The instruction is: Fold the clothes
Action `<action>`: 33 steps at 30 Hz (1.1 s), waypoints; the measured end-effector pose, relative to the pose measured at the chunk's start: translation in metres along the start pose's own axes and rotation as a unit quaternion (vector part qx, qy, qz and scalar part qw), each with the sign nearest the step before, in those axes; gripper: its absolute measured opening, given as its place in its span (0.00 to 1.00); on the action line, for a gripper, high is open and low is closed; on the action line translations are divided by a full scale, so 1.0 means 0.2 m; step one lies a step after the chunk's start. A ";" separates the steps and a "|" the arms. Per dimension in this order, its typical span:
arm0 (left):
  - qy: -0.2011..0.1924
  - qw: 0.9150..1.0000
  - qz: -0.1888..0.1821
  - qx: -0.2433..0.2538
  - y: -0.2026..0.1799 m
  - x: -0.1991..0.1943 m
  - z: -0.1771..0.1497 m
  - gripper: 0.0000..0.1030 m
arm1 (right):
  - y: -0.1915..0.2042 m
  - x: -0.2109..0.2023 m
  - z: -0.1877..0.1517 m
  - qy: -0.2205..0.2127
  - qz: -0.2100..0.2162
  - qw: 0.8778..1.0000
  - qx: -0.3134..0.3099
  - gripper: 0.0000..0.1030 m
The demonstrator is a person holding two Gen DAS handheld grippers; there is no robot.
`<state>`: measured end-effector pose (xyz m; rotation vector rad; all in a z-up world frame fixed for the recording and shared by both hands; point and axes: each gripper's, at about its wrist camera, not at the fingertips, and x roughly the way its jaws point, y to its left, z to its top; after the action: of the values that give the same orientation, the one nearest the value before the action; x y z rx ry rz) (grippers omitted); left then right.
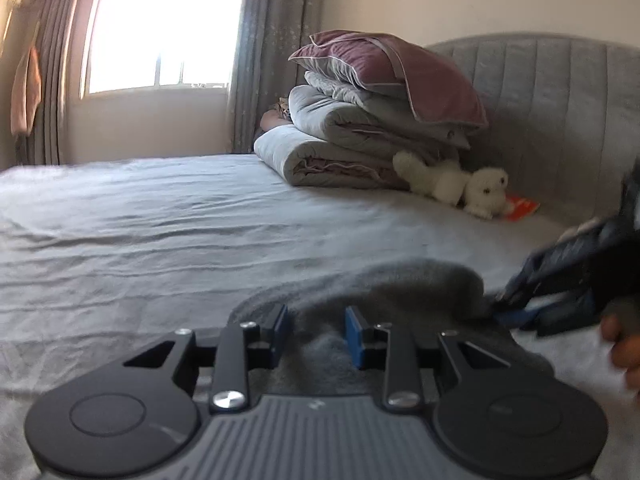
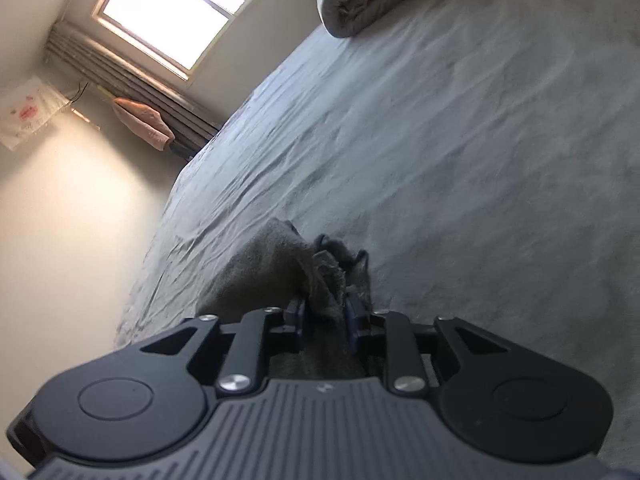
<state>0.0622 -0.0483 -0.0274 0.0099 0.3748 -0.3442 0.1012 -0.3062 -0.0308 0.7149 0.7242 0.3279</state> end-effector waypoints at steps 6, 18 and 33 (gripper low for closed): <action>-0.022 1.000 -0.006 -0.014 0.01 0.00 0.03 0.15 | 0.14 -0.12 -0.01 -0.109 -0.011 0.988 -0.105 0.34; 0.043 0.998 -0.049 0.018 -0.09 0.08 -0.06 0.15 | 0.28 0.21 -0.14 -0.087 -0.117 0.965 -0.217 0.10; 0.041 0.992 -0.115 0.019 0.02 -0.08 -0.03 0.15 | 0.26 0.02 -0.20 -0.072 -0.040 0.964 -0.254 0.21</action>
<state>0.0471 -0.0381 -0.0273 0.0173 0.4512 -0.5805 0.0736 -0.2480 -0.0182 0.2189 0.4982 0.3647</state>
